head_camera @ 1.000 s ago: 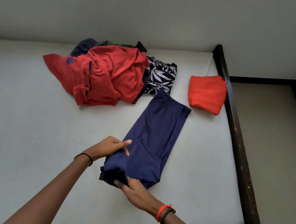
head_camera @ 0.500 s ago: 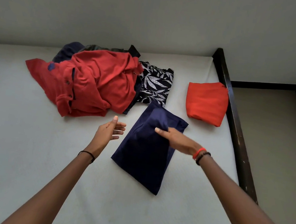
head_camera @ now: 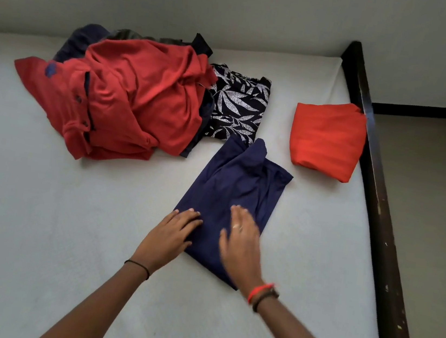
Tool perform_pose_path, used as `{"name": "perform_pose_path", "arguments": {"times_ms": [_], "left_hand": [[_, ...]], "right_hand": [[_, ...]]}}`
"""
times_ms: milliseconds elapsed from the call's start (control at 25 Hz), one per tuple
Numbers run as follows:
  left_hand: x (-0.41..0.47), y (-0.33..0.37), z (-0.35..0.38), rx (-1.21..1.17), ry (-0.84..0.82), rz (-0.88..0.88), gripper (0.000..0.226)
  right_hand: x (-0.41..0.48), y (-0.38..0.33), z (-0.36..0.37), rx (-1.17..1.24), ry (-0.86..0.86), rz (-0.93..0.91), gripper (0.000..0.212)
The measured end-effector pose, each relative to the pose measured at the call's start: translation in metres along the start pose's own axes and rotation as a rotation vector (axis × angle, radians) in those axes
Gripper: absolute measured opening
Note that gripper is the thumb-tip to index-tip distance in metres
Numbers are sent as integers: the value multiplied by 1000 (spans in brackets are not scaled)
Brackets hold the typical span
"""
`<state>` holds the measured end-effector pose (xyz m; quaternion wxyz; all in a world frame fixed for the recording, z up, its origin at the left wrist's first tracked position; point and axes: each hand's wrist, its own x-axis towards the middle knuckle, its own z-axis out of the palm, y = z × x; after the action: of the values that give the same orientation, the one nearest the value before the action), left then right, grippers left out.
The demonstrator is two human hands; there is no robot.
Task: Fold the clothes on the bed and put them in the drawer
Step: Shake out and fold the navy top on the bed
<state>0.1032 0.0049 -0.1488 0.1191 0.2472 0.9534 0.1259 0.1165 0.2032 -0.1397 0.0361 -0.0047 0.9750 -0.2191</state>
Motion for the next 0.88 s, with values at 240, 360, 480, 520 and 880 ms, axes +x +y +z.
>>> {"name": "perform_pose_path", "arguments": {"times_ms": [240, 360, 480, 520, 880], "left_hand": [[4, -7, 15, 151, -221, 257, 86], [2, -13, 19, 181, -270, 255, 87], [-1, -8, 22, 188, -237, 211, 79], [-2, -5, 21, 202, -211, 206, 77], [-54, 35, -22, 177, -338, 264, 64]], "right_hand": [[-45, 0, 32, -230, -384, -141, 90], [-45, 0, 36, -256, -448, -114, 71], [-53, -3, 40, -177, -444, -36, 65], [-55, -6, 36, -137, -450, -24, 65], [-98, -22, -31, 153, -927, 25, 69]]}}
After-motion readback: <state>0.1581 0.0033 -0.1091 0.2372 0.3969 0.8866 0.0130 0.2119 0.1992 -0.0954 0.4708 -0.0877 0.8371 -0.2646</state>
